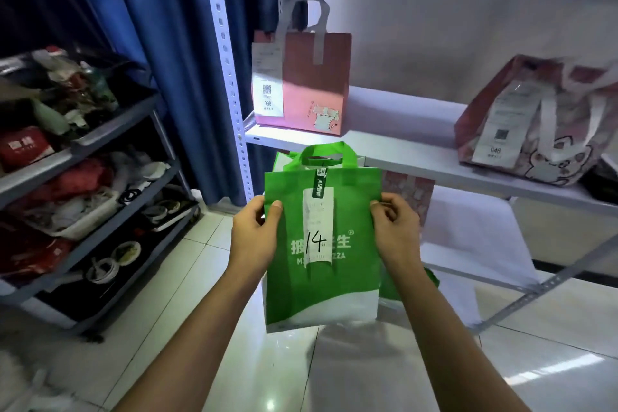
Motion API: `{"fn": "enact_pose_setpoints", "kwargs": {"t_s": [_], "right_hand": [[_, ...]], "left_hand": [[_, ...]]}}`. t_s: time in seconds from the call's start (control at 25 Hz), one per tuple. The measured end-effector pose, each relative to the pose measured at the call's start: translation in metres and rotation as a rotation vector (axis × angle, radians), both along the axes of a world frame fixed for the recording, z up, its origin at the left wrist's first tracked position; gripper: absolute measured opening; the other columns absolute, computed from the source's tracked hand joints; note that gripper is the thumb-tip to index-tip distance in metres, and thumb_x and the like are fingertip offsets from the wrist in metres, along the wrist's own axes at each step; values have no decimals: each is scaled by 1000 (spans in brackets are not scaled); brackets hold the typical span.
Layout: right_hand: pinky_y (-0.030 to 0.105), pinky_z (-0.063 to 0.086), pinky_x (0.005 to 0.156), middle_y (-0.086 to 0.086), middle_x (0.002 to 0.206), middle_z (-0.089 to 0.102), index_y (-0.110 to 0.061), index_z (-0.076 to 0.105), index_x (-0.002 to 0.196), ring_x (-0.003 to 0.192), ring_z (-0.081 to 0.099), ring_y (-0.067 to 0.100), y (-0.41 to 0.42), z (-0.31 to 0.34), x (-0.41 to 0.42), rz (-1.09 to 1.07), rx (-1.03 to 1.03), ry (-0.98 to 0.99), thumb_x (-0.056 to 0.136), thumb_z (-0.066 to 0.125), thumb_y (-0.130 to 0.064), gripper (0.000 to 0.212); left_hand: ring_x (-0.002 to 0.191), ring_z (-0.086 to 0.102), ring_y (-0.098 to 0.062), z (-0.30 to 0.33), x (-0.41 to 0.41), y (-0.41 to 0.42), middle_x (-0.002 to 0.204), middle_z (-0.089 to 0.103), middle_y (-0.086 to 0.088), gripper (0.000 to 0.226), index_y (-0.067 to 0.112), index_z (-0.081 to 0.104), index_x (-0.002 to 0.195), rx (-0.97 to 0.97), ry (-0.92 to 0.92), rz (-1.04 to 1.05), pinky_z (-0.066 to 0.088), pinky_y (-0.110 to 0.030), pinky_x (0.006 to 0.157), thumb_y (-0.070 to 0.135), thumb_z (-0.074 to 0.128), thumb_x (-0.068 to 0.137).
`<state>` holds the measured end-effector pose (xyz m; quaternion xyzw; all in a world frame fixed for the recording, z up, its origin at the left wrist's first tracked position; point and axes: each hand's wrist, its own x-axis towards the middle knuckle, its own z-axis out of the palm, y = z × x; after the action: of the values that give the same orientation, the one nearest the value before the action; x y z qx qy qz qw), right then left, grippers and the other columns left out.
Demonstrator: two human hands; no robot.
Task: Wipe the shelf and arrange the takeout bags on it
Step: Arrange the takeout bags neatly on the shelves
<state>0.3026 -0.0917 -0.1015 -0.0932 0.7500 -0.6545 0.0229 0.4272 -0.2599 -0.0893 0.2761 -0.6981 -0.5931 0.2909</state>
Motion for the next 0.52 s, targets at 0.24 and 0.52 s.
{"fn": "enact_pose_setpoints", "kwargs": {"t_s": [0.24, 0.52], "right_hand": [[22, 55, 70, 2, 93, 69, -19, 65, 95, 80, 62, 14, -48, 45, -21, 88, -43, 7, 99, 58, -8, 13], [31, 50, 64, 17, 93, 71, -16, 67, 98, 74, 59, 19, -112, 75, -57, 54, -97, 40, 95, 60, -6, 12]], "left_hand": [[67, 47, -19, 36, -14, -47, 79, 59, -25, 24, 8, 61, 92, -43, 62, 54, 42, -38, 63, 31, 54, 98], [78, 63, -28, 70, -40, -102, 86, 70, -13, 17, 19, 66, 90, -69, 112, 79, 54, -47, 76, 20, 53, 101]]}}
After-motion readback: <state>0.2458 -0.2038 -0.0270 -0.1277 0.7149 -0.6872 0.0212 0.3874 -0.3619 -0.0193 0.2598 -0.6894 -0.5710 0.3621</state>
